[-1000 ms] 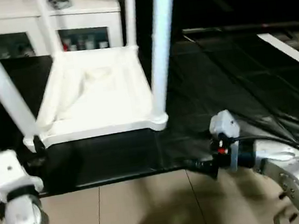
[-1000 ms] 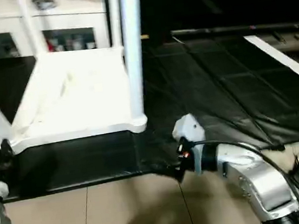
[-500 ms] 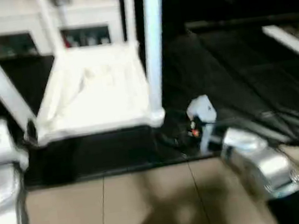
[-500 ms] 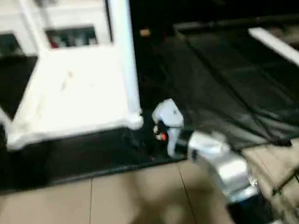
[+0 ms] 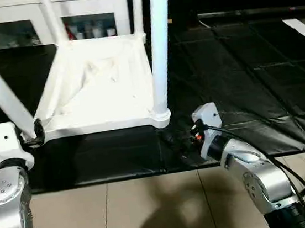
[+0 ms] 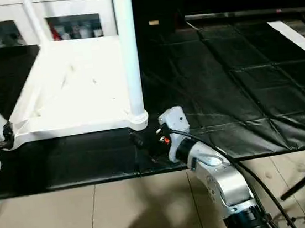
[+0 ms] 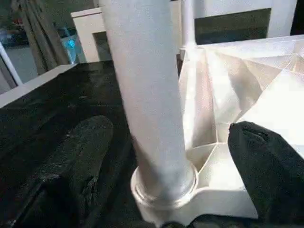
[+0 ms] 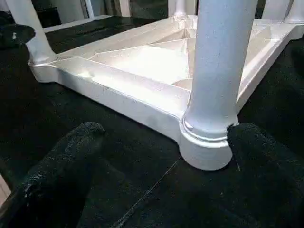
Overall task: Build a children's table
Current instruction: Flip table
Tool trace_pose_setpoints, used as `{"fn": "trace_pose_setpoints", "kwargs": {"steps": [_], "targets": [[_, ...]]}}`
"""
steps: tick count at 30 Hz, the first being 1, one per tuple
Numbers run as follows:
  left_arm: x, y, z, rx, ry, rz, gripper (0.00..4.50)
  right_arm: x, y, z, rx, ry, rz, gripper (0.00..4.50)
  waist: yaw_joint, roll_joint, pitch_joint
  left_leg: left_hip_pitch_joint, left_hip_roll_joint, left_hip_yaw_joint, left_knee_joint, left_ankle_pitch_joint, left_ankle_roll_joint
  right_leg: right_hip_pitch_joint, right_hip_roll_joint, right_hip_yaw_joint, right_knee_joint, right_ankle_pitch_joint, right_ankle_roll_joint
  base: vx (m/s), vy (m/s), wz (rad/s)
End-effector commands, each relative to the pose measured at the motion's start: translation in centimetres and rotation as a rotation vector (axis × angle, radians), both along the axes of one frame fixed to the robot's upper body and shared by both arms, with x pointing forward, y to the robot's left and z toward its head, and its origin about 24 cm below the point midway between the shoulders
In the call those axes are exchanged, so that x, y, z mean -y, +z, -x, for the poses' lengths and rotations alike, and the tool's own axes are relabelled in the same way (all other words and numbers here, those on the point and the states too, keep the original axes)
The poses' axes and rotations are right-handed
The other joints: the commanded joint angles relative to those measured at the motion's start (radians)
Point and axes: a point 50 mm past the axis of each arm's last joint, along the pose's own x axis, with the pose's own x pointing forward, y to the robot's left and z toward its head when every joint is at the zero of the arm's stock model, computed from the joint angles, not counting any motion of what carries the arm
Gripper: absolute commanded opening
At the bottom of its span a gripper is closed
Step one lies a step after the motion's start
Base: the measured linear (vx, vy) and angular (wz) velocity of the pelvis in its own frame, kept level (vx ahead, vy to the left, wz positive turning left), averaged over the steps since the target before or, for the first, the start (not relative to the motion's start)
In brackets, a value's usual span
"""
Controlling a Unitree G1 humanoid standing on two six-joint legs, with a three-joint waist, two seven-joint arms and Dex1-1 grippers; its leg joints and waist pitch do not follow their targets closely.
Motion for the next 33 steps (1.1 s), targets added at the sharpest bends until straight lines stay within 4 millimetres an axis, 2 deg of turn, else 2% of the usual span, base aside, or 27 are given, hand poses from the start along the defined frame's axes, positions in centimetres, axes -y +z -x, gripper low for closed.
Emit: {"fn": "trace_pose_setpoints", "kwargs": {"steps": [1, 3, 6, 7, 8, 10, 11, 16, 17, 19, 20, 21, 22, 23, 26, 28, 30, 31, 33], "targets": [[-0.6, 0.2, -0.4, -0.015, 0.003, -0.011, 4.46, 0.1, 0.4, 0.0, 0.039, -0.001, 0.003, 4.50, -0.003, 0.024, -0.069, 0.018, -0.007, 0.015, -0.059, -0.256, -0.045, 0.044, -0.054, 0.042, -0.069, 0.068, -0.141, 0.000, 0.000, 0.00], [-1.1, 0.4, -0.8, -0.025, 0.011, -0.016, 4.46, 0.1, 0.6, -0.4, 0.050, -0.011, 0.010, 4.50, -0.003, 0.020, -0.067, 0.019, -0.007, 0.016, -0.061, -0.272, -0.041, 0.042, -0.055, 0.043, -0.072, 0.007, -0.136, 0.000, 0.000, 0.00], [-1.5, 0.6, -1.5, -0.035, 0.014, -0.027, 4.46, 0.1, 0.7, -0.7, 0.056, -0.013, 0.013, 4.50, -0.005, 0.020, -0.063, 0.021, -0.003, 0.015, -0.066, -0.302, -0.041, 0.039, -0.058, 0.044, -0.076, -0.068, -0.137, 0.000, 0.000, 0.00], [-1.6, 0.7, -1.7, -0.045, 0.015, -0.030, 4.46, 0.0, 0.8, -0.8, 0.058, -0.012, 0.014, 4.50, -0.006, 0.022, -0.063, 0.025, -0.005, 0.016, -0.064, -0.319, -0.040, 0.034, -0.056, 0.045, -0.079, -0.098, -0.136, 0.000, 0.000, 0.00], [-1.7, 0.7, -2.0, -0.053, 0.014, -0.032, 4.46, 0.0, 0.8, -0.9, 0.060, -0.011, 0.014, 4.50, -0.007, 0.022, -0.062, 0.022, -0.004, 0.015, -0.067, -0.325, -0.041, 0.037, -0.059, 0.045, -0.080, -0.116, -0.135, 0.000, 0.000, 0.00], [-1.8, 0.8, -2.5, -0.067, -0.001, -0.025, 4.46, -0.1, 0.9, -1.0, 0.062, -0.008, 0.013, 4.50, -0.004, 0.022, -0.064, 0.026, -0.004, 0.015, -0.065, -0.322, -0.042, 0.033, -0.059, 0.047, -0.080, -0.121, -0.133, 0.000, 0.000, 0.00], [-1.8, 1.0, -2.9, -0.068, -0.008, -0.015, 4.46, -0.1, 0.9, -1.0, 0.063, -0.006, 0.013, 4.50, -0.004, 0.019, -0.064, 0.023, -0.002, 0.014, -0.067, -0.318, -0.043, 0.035, -0.060, 0.046, -0.079, -0.113, -0.136, 0.000, 0.000, 0.00], [-1.3, 1.8, -4.8, -0.068, -0.084, 0.050, 4.46, -0.3, 0.9, -1.1, 0.069, 0.004, 0.009, 4.50, 0.004, 0.021, -0.068, 0.023, -0.003, 0.015, -0.064, -0.287, -0.048, 0.037, -0.062, 0.045, -0.073, -0.065, -0.150, 0.000, 0.000, 0.00], [-1.0, 1.9, -5.1, -0.068, -0.122, 0.075, 4.46, -0.3, 0.9, -1.0, 0.069, 0.006, 0.008, 4.50, 0.005, 0.026, -0.068, 0.021, -0.002, 0.013, -0.064, -0.285, -0.051, 0.038, -0.063, 0.045, -0.071, -0.054, -0.153, 0.000, 0.000, 0.00], [-0.4, 2.0, -5.5, -0.067, -0.191, 0.113, 4.46, -0.4, 0.9, -1.0, 0.070, 0.013, 0.005, 4.50, 0.007, 0.023, -0.070, 0.022, -0.003, 0.016, -0.061, -0.271, -0.052, 0.037, -0.063, 0.045, -0.069, -0.025, -0.163, 0.000, 0.000, 0.00], [-0.1, 1.9, -5.5, -0.071, -0.223, 0.131, 4.46, -0.4, 0.9, -0.9, 0.070, 0.016, 0.004, 4.50, 0.009, 0.028, -0.071, 0.023, -0.003, 0.016, -0.060, -0.272, -0.054, 0.037, -0.062, 0.045, -0.068, -0.013, -0.166, 0.000, 0.000, 0.00], [0.1, 1.9, -5.5, -0.073, -0.242, 0.142, 4.46, -0.3, 0.9, -0.9, 0.070, 0.017, 0.003, 4.50, 0.012, 0.026, -0.073, 0.023, -0.003, 0.016, -0.058, -0.260, -0.054, 0.039, -0.063, 0.045, -0.065, 0.007, -0.171, 0.000, 0.000, 0.00], [1.7, 1.3, -5.2, -0.114, -0.430, 0.181, 4.46, -0.2, 0.8, -0.7, 0.069, 0.033, -0.004, 4.50, 0.015, 0.028, -0.072, 0.025, -0.003, 0.018, -0.057, -0.262, -0.054, 0.036, -0.062, 0.045, -0.065, 0.014, -0.175, 0.000, 0.000, 0.00], [1.8, 1.3, -5.2, -0.117, -0.441, 0.182, 4.46, -0.2, 0.8, -0.7, 0.069, 0.034, -0.004, 4.50, 0.017, 0.031, -0.073, 0.026, -0.002, 0.018, -0.057, -0.264, -0.054, 0.036, -0.062, 0.045, -0.064, 0.015, -0.178, 0.000, 0.000, 0.00], [3.3, 0.4, -4.4, -0.183, -0.596, 0.202, 4.46, 0.0, 0.8, -0.5, 0.064, 0.052, -0.007, 4.50, 0.025, 0.028, -0.068, 0.027, 0.002, 0.020, -0.063, -0.316, -0.054, 0.033, -0.064, 0.046, -0.067, -0.042, -0.183, 0.000, 0.000, 0.00], [4.3, 0.0, -3.9, -0.214, -0.686, 0.227, 4.46, 0.1, 0.7, -0.3, 0.059, 0.070, -0.011, 4.50, 0.027, 0.024, -0.067, 0.028, 0.002, 0.022, -0.065, -0.331, -0.050, 0.033, -0.065, 0.046, -0.071, -0.074, -0.177, 0.000, 0.000, 0.00], [5.0, -0.3, -3.3, -0.245, -0.759, 0.244, 4.46, 0.2, 0.8, -0.2, 0.054, 0.090, -0.016, 4.50, 0.029, 0.024, -0.066, 0.027, 0.003, 0.022, -0.066, -0.338, -0.047, 0.033, -0.067, 0.047, -0.072, -0.101, -0.172, 0.000, 0.000, 0.00], [5.4, -0.5, -3.0, -0.266, -0.795, 0.250, 4.46, 0.2, 0.8, -0.2, 0.051, 0.100, -0.016, 4.50, 0.028, 0.020, -0.066, 0.024, 0.003, 0.022, -0.068, -0.334, -0.044, 0.036, -0.068, 0.047, -0.074, -0.114, -0.169, 0.000, 0.000, 0.00], [5.7, -0.9, -3.1, -0.286, -0.772, 0.235, 4.46, 0.3, 0.8, -0.2, 0.052, 0.107, -0.009, 4.50, 0.028, 0.022, -0.065, 0.025, 0.002, 0.023, -0.067, -0.329, -0.041, 0.034, -0.066, 0.048, -0.076, -0.124, -0.165, 0.000, 0.000, 0.00]]}}
